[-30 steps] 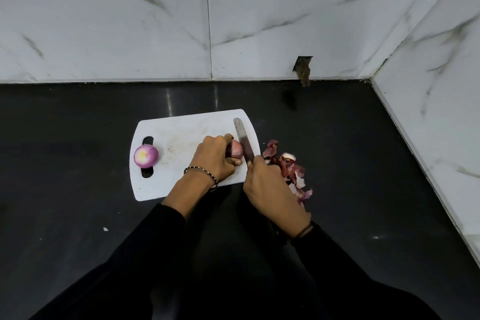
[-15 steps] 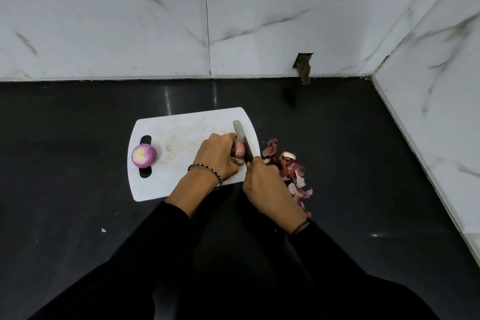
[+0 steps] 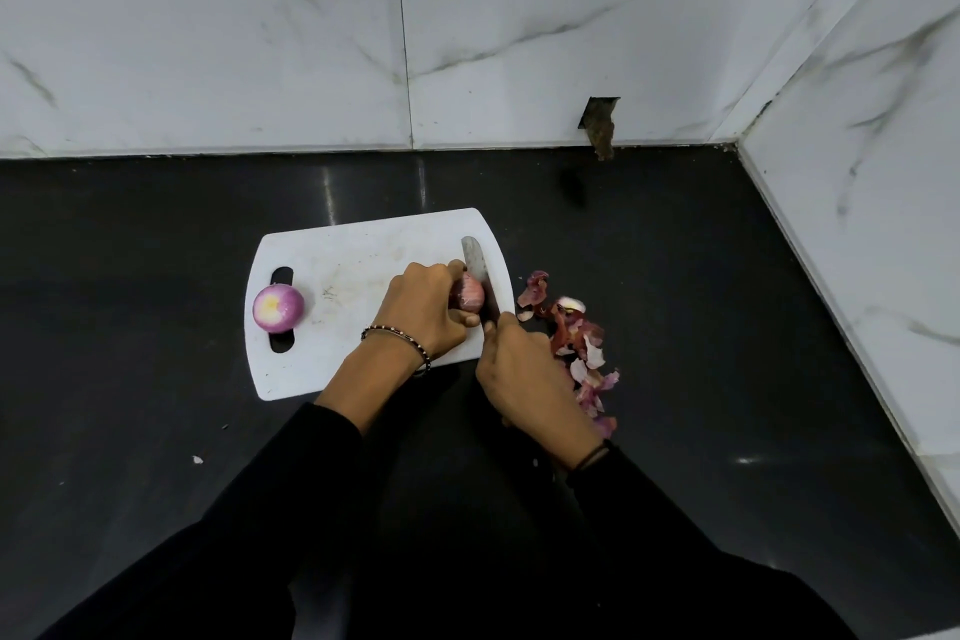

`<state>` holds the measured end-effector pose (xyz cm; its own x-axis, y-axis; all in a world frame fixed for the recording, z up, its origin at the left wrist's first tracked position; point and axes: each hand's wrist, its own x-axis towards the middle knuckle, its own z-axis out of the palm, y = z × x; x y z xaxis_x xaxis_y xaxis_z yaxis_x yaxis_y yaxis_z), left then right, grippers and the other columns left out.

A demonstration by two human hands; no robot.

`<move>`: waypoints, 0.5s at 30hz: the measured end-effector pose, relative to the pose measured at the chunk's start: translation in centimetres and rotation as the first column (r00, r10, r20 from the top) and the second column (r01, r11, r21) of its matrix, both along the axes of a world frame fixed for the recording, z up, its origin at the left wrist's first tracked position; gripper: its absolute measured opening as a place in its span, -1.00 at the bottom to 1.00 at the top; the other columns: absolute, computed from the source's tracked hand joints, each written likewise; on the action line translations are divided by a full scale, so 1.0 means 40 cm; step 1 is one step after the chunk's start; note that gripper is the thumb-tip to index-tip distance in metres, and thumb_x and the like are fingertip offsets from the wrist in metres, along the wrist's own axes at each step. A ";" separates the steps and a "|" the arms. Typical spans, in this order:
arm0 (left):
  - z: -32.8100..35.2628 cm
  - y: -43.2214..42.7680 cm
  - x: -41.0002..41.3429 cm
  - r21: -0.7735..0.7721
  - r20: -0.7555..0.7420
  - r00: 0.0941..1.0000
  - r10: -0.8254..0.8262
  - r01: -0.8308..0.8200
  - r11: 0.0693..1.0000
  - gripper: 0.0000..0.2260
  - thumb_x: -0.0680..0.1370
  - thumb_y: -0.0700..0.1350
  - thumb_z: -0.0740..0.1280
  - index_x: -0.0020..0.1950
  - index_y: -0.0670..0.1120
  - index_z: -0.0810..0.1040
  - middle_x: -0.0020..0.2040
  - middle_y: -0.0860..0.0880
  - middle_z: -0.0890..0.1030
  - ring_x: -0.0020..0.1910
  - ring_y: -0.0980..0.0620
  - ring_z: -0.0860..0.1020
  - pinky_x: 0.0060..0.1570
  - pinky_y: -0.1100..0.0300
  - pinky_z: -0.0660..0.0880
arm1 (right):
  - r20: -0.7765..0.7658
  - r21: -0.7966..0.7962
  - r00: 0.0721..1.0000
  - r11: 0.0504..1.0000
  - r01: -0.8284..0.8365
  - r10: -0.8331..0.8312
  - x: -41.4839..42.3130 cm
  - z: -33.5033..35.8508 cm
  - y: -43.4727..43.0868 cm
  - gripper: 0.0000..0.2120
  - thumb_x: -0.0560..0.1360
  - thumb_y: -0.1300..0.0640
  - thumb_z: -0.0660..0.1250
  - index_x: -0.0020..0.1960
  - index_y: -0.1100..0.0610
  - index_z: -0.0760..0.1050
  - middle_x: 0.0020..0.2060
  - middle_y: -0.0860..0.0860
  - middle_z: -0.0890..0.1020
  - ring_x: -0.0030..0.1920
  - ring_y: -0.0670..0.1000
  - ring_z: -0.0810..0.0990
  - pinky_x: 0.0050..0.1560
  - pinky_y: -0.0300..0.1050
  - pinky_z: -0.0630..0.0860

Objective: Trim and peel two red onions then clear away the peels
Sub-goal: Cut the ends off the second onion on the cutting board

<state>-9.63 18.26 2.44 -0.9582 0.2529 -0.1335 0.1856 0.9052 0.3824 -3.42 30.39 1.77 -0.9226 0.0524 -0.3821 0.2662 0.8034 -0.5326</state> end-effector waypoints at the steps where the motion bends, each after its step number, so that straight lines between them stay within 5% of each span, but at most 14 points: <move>1: 0.001 0.000 0.001 0.001 -0.002 1.000 0.004 -0.004 1.000 -0.64 0.52 -0.05 0.39 0.29 -0.10 0.49 0.07 -0.15 0.64 0.07 -0.18 0.53 -0.10 0.15 0.33 | -0.004 0.009 1.000 1.000 0.000 0.000 -0.002 -0.001 -0.002 -0.77 0.71 0.10 0.03 0.21 0.21 0.35 0.01 0.20 0.56 -0.32 0.04 0.52 -0.51 -0.26 0.26; 4: 0.000 0.003 0.004 0.020 -0.001 1.000 0.017 -0.017 1.000 -0.63 0.52 -0.05 0.40 0.29 -0.10 0.49 0.07 -0.15 0.64 0.07 -0.17 0.54 -0.09 0.16 0.33 | -0.033 0.018 0.999 1.000 0.007 -0.007 0.012 -0.012 -0.010 -0.78 0.70 0.13 0.04 0.24 0.22 0.33 0.01 0.23 0.56 -0.21 0.15 0.59 -0.46 -0.22 0.27; 9: -0.004 0.003 0.001 0.041 0.023 0.999 0.047 -0.048 0.998 -0.60 0.53 -0.05 0.40 0.34 -0.09 0.49 0.11 -0.15 0.64 0.08 -0.15 0.55 0.00 0.14 0.42 | 0.004 0.046 0.999 0.998 0.047 -0.047 0.048 -0.027 -0.039 -0.81 0.68 0.18 0.06 0.25 0.22 0.29 -0.04 0.24 0.58 -0.08 0.25 0.62 -0.14 0.10 0.59; 15: -0.013 -0.010 0.003 0.091 0.025 0.997 0.070 -0.072 0.993 -0.63 0.50 -0.05 0.43 0.28 -0.08 0.54 0.04 -0.15 0.66 0.07 -0.18 0.57 0.05 0.06 0.50 | 0.001 0.183 0.999 0.983 0.034 -0.035 0.057 -0.025 -0.055 -0.77 0.69 0.20 0.02 0.32 0.19 0.24 0.09 0.21 0.57 0.10 0.24 0.59 -0.06 0.07 0.49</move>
<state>-9.49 17.87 1.90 -0.9713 0.1965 -0.1338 0.1129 0.8766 0.4677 -1.13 28.17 0.75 -0.9174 0.1535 -0.3673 0.2975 0.8773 -0.3766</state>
